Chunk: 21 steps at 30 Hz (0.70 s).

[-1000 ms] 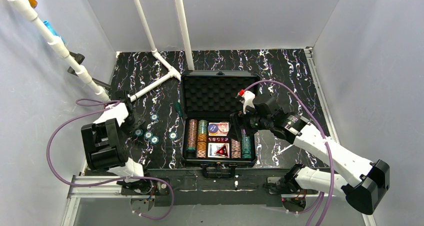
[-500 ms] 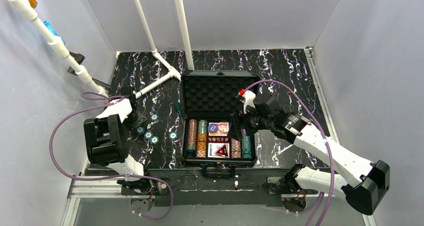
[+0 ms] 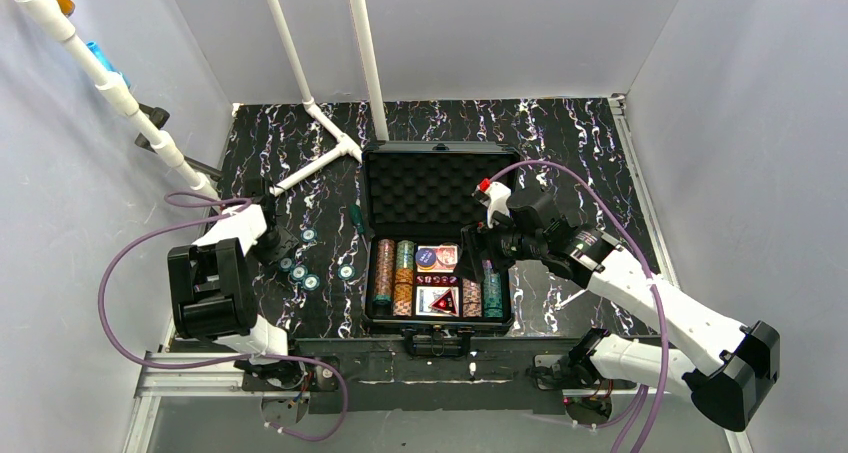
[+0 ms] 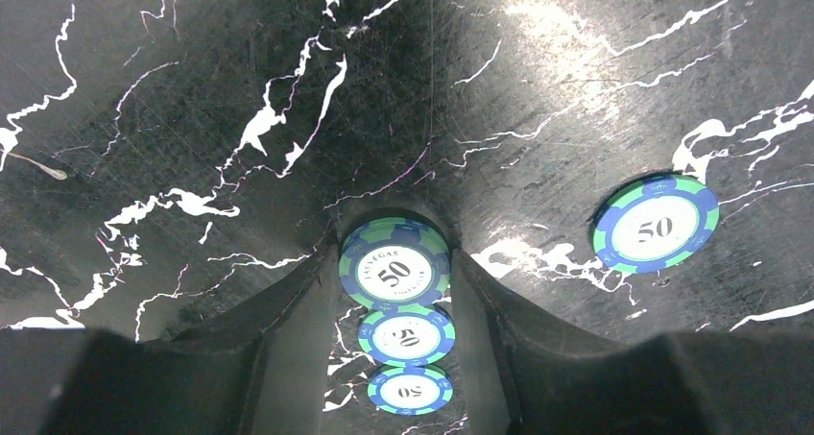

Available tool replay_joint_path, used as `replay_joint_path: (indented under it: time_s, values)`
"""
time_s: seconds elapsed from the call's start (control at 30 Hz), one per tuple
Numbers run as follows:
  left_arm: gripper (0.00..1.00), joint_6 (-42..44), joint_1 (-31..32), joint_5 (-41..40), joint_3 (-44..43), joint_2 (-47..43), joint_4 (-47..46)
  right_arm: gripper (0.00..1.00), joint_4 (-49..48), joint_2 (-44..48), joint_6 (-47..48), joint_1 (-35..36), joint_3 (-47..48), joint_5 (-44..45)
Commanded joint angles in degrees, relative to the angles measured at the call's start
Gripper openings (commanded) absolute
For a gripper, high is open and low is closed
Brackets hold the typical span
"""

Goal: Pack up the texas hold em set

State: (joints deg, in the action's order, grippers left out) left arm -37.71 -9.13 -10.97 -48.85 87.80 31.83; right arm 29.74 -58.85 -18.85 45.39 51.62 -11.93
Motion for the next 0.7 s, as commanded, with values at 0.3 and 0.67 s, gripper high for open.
replay_joint_path:
  time_s: [0.3, 0.67]
  values:
    - [0.71, 0.4, 0.3, -2.0, -1.5, -5.4, 8.1, 0.88, -2.3, 1.9, -0.7, -0.2, -0.3, -1.3]
    - [0.7, -6.1, 1.6, 5.7, 2.0, -9.7, 11.6, 0.87, -3.3, 1.3, -1.6, -0.2, -0.5, -2.5]
